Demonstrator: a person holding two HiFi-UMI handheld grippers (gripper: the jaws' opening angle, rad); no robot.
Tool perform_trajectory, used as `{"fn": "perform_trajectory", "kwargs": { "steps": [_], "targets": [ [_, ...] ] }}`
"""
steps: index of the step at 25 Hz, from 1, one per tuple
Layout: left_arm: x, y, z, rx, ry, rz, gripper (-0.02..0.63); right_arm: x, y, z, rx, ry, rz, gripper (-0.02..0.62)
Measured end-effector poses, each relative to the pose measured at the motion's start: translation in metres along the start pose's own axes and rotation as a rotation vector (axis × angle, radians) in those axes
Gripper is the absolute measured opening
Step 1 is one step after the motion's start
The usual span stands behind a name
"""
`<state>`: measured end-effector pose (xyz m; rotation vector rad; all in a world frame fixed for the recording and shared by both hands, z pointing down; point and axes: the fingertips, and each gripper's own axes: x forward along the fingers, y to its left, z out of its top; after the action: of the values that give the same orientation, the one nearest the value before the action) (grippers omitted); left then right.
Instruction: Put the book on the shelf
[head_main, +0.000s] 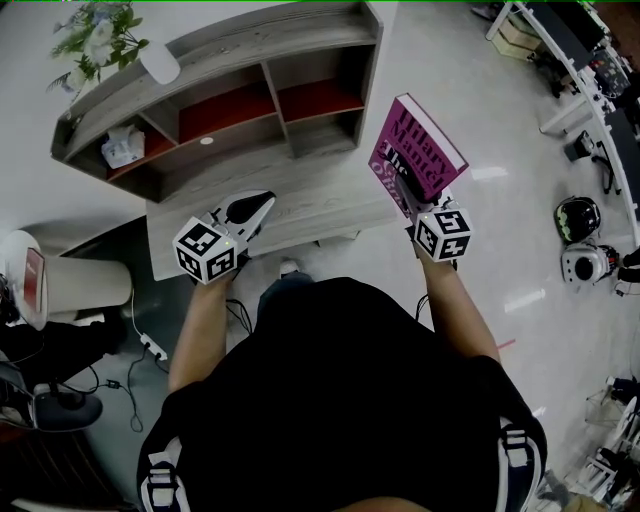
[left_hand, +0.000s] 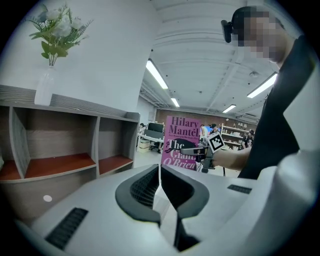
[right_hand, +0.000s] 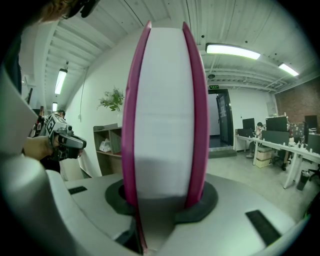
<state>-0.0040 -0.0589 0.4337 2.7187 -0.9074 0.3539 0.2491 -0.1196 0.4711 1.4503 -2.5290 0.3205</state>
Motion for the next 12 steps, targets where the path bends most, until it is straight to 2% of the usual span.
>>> {"fn": "perform_trajectory", "kwargs": {
  "steps": [12],
  "targets": [
    [0.003,0.019,0.002,-0.003,-0.005,-0.016,0.031,0.014,-0.001,0.0,0.001,0.01,-0.02,0.15]
  ]
}}
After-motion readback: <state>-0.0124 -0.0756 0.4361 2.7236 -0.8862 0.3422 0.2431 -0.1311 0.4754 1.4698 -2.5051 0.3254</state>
